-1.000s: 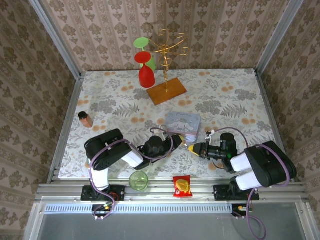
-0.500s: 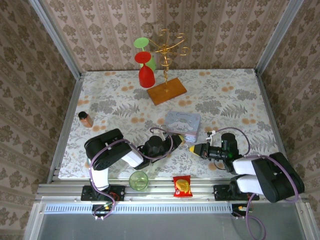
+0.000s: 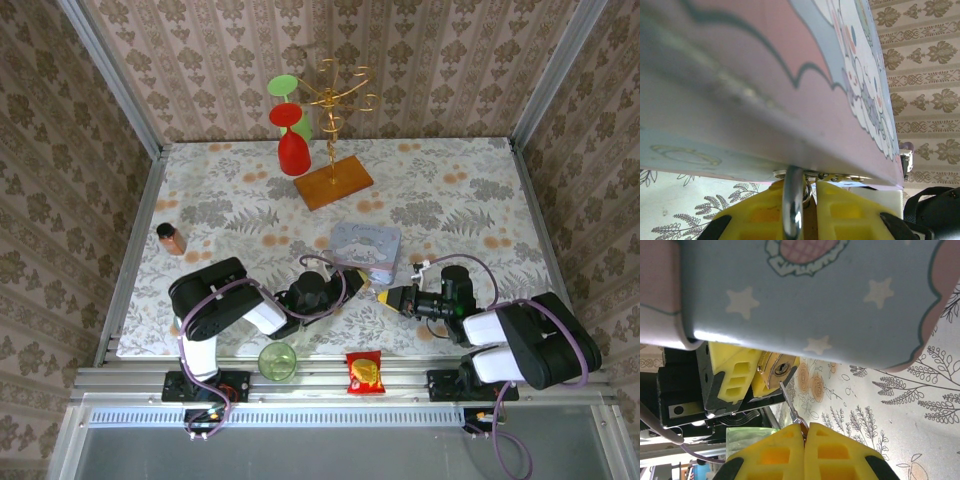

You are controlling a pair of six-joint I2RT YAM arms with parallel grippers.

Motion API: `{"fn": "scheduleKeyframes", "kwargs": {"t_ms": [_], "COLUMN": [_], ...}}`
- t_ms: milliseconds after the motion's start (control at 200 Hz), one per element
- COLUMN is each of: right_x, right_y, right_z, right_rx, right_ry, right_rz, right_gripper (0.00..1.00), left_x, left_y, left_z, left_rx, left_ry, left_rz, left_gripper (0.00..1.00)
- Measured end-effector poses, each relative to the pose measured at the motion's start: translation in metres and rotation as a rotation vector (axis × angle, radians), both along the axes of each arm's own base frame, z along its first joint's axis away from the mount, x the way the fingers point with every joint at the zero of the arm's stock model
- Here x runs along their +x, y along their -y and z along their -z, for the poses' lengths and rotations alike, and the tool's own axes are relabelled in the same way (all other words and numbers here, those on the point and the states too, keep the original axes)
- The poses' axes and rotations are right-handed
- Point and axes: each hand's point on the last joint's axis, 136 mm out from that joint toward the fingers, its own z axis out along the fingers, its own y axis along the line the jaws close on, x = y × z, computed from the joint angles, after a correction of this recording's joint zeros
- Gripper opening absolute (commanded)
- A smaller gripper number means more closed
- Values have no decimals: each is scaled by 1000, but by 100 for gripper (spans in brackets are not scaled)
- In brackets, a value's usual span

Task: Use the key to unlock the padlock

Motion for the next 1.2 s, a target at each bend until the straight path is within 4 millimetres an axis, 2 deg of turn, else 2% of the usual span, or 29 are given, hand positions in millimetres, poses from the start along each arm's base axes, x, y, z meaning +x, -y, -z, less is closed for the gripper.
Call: {"fn": "scheduleKeyframes", "kwargs": {"t_ms": [215, 855, 1200], "right_x": [2, 15, 13], "right_y": [-1, -2, 0], "right_z": [9, 16, 9], "right_rx": [5, 41, 36], "right_ry": [-38, -49, -26], "right_rz": [6, 20, 24], "right_gripper": [0, 0, 0], "left_x": [-1, -3, -2], "left_y": [0, 4, 4], "left_z": [4, 6, 5], "left_rx": [1, -2, -5], "left_ry": [-16, -25, -23], "left_rz": [-2, 10, 8], "left_gripper": [0, 0, 0]}}
